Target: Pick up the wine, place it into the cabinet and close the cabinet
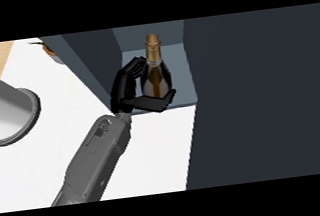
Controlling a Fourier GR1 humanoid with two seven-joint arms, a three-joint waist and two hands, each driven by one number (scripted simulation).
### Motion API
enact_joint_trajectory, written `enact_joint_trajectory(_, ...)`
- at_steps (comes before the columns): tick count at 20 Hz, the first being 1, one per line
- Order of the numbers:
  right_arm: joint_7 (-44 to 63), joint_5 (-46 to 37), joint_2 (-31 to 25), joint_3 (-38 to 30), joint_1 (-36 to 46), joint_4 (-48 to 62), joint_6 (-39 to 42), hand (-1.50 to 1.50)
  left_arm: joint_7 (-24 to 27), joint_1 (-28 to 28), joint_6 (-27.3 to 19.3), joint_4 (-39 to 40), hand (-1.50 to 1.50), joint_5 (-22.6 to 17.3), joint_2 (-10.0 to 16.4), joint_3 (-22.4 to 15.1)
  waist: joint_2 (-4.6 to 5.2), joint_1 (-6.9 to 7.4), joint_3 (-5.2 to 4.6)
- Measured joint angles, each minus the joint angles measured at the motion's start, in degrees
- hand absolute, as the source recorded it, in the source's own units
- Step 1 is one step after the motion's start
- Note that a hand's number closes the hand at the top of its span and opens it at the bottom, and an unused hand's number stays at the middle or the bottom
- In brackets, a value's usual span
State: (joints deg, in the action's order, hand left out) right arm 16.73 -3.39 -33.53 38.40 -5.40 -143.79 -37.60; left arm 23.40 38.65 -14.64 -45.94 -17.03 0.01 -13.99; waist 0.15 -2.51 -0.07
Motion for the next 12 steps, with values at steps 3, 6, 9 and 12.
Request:
enact_joint_trajectory(3, -2.3, 0.2, 0.2, 1.3, -1.3, 0.1, 0.3, -1.5, 0.6, 3.8, -1.7, 4.3, 1.5, -2.9, 0.0, -0.5, 0.13, -0.8, 0.01)
enact_joint_trajectory(6, -3.7, 0.5, 0.1, 1.3, -1.6, 0.1, 0.8, -1.5, 1.7, 7.0, -2.9, 8.8, 1.5, -4.4, 0.0, -1.1, 0.26, -1.27, 0.02)
enact_joint_trajectory(9, -4.7, 0.6, -0.1, 1.6, -2.6, 0.1, 0.6, -1.5, 1.7, 10.1, -4.2, 13.6, 1.5, -4.0, 0.0, -1.6, 0.32, -1.62, 0.02)
enact_joint_trajectory(12, -6.1, 0.9, -0.3, 1.6, -3.3, 0.1, 1.0, -1.5, 1.0, 12.4, -5.5, 17.6, 1.5, -4.5, 0.0, -2.6, 0.41, -1.93, 0.03)
